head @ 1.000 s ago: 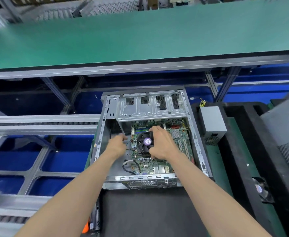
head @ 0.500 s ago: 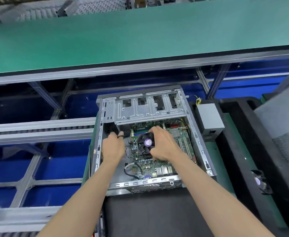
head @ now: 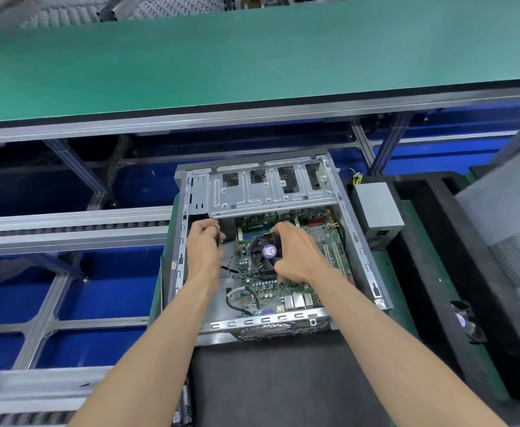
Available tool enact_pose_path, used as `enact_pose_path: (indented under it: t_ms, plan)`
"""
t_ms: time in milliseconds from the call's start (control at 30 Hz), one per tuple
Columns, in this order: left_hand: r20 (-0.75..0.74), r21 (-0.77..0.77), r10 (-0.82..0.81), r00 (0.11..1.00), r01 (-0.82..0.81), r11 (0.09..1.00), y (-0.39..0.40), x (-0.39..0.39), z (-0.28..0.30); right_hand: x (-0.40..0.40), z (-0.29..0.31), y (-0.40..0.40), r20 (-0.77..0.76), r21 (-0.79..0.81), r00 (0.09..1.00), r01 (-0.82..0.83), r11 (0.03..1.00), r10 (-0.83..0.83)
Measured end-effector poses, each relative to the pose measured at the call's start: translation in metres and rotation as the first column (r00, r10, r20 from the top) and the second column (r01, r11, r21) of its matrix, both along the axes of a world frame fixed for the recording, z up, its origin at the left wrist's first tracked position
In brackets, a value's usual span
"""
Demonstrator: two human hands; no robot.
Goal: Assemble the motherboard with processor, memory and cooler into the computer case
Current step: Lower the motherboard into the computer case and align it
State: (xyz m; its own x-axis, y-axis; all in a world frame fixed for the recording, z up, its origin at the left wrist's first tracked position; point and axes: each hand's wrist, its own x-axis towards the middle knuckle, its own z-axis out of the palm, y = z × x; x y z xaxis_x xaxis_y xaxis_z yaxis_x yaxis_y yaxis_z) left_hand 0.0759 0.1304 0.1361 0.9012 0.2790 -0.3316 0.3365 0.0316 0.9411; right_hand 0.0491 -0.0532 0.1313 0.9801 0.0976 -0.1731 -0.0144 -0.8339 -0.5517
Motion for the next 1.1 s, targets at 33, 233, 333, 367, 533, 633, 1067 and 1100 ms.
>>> enact_pose_path:
  t_ms: [33,233,333,367,533,633,1067,1100]
  plan:
    - [0.002,0.227,-0.069,0.998,0.067,0.972,0.001,-0.001,0.001,0.000,0.000,0.000,0.000,-0.001,1.000,-0.002,1.000,0.002]
    - [-0.337,0.932,-0.411,0.847,0.362,-0.019,-0.002,-0.018,0.010,-0.002,0.001,-0.001,0.005,0.000,1.000,-0.006,1.000,0.006]
    - [-0.427,0.898,-0.441,0.789,0.315,-0.307,-0.007,-0.020,0.025,-0.003,0.003,-0.003,0.014,-0.009,1.000,-0.013,1.000,0.013]
    - [-0.464,0.869,-0.441,0.768,0.298,-0.396,-0.008,-0.017,0.030,-0.003,0.004,-0.003,0.015,-0.011,1.000,-0.016,1.000,0.017]
    - [-0.637,0.694,-0.349,0.687,0.316,-0.647,0.004,-0.003,0.038,-0.004,0.007,-0.004,0.006,0.000,1.000,-0.016,1.000,0.016]
    - [-0.759,0.536,-0.267,0.594,0.337,-0.774,0.004,-0.005,0.024,-0.004,0.008,-0.003,0.010,-0.005,1.000,-0.017,1.000,0.018]
    - [-0.656,0.691,-0.380,0.652,0.317,-0.650,0.027,-0.012,0.040,-0.002,0.004,-0.003,0.029,0.003,1.000,0.000,1.000,-0.001]
    - [-0.643,0.701,-0.378,0.666,0.312,-0.642,0.026,-0.014,0.040,-0.002,0.004,-0.003,0.030,0.005,1.000,0.000,1.000,0.000]
